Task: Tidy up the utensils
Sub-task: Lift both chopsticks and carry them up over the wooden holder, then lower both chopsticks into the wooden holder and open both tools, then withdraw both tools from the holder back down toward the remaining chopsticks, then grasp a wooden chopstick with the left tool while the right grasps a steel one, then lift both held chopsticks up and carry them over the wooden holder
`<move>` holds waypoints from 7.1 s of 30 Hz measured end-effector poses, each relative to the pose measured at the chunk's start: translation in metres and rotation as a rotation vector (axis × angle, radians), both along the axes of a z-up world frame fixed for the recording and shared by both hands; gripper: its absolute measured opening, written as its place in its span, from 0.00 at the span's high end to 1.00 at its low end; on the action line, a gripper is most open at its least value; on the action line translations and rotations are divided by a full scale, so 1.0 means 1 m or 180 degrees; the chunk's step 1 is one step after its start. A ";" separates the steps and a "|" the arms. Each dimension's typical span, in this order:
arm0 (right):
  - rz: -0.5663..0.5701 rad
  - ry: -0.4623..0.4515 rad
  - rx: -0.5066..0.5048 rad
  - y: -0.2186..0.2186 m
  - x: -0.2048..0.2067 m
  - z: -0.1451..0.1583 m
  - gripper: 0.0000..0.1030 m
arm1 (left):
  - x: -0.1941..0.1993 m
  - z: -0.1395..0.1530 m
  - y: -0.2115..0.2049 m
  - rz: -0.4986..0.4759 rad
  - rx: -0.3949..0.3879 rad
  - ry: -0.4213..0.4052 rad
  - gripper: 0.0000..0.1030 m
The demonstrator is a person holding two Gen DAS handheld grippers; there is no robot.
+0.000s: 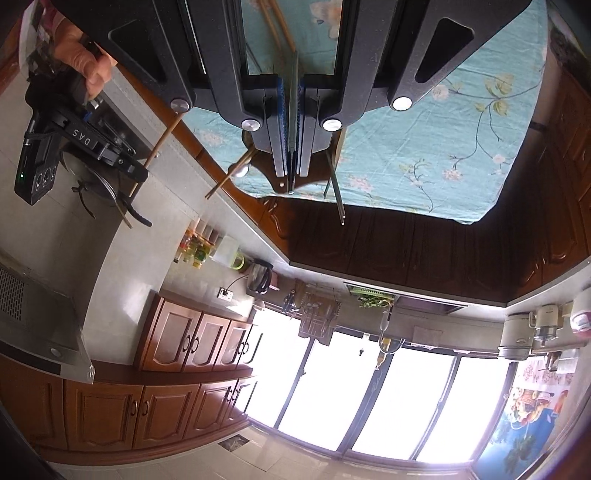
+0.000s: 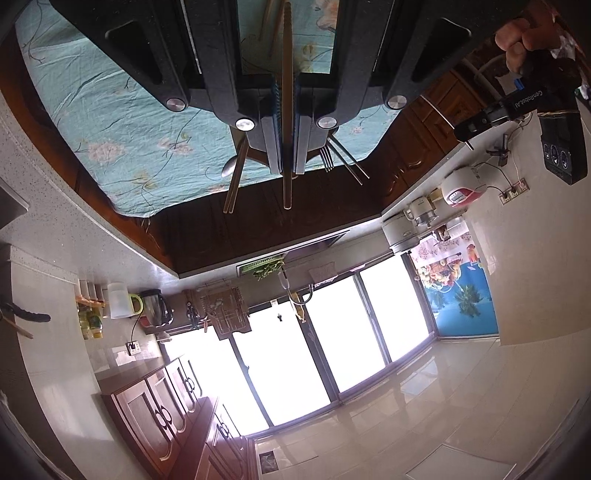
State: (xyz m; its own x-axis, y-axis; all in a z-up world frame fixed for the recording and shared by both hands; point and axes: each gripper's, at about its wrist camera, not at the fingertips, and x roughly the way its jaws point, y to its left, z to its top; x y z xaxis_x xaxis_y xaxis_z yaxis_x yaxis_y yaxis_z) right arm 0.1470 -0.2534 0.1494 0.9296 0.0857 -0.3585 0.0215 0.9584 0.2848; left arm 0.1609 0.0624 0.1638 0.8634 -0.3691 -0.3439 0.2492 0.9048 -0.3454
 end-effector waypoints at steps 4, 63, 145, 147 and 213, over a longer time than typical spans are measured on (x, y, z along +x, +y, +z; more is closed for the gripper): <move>-0.0064 -0.0178 -0.0021 -0.003 0.016 0.015 0.95 | 0.016 0.013 0.002 0.0099 -0.0038 -0.0192 0.98; -0.0360 -0.0086 0.0059 -0.031 0.082 -0.063 0.54 | 0.162 -0.089 -0.009 0.0401 -0.0248 0.0243 0.61; 0.0201 0.1839 0.0031 -0.024 0.025 -0.211 0.74 | 0.154 -0.189 -0.133 -0.0359 0.0933 0.1832 0.64; 0.0205 0.1839 -0.0028 -0.022 0.028 -0.211 0.75 | 0.157 -0.191 -0.137 -0.0378 0.1053 0.1806 0.66; 0.0367 0.0476 -0.0350 0.025 -0.044 -0.028 0.96 | -0.044 -0.043 -0.010 -0.0415 0.0151 0.0280 0.97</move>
State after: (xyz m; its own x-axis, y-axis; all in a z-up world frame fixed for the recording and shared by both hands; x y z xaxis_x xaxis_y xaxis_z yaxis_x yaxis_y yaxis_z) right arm 0.1033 -0.2282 0.1216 0.8517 0.1410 -0.5047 -0.0558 0.9820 0.1803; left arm 0.1172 0.0527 0.1209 0.7751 -0.4576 -0.4357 0.3362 0.8826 -0.3287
